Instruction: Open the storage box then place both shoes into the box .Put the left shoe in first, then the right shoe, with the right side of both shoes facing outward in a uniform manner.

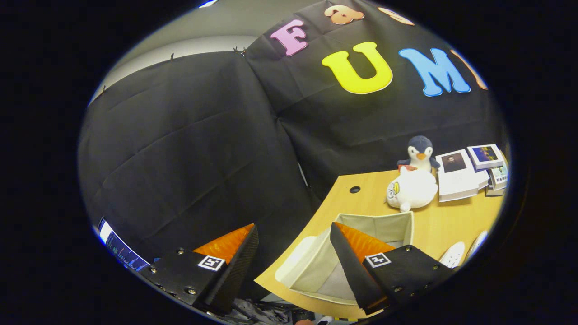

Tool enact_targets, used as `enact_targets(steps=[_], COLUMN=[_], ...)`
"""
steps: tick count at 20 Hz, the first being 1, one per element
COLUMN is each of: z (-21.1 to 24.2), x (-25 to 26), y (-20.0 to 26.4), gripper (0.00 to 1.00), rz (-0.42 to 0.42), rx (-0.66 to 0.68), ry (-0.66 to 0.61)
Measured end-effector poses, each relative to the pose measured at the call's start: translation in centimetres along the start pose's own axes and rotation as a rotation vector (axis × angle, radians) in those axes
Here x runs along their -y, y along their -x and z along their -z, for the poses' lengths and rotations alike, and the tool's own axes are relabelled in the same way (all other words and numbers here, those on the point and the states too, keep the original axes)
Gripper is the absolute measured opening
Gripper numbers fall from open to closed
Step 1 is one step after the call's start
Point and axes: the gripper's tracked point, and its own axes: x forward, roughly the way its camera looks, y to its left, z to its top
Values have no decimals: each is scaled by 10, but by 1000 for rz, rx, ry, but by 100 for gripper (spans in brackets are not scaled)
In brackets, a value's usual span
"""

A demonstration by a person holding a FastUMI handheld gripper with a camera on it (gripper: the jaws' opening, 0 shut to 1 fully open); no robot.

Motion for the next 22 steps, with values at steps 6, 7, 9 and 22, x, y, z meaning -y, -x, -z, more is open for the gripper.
enact_targets(steps=[6, 7, 9, 22], z=[-8, -6, -5, 50], x=[65, 78, 100, 250], y=[41, 46, 57, 104], gripper=[97, 97, 97, 98], rz=[118, 139, 178, 425], rx=[-5, -4, -1, -84], ry=[72, 84, 89, 59])
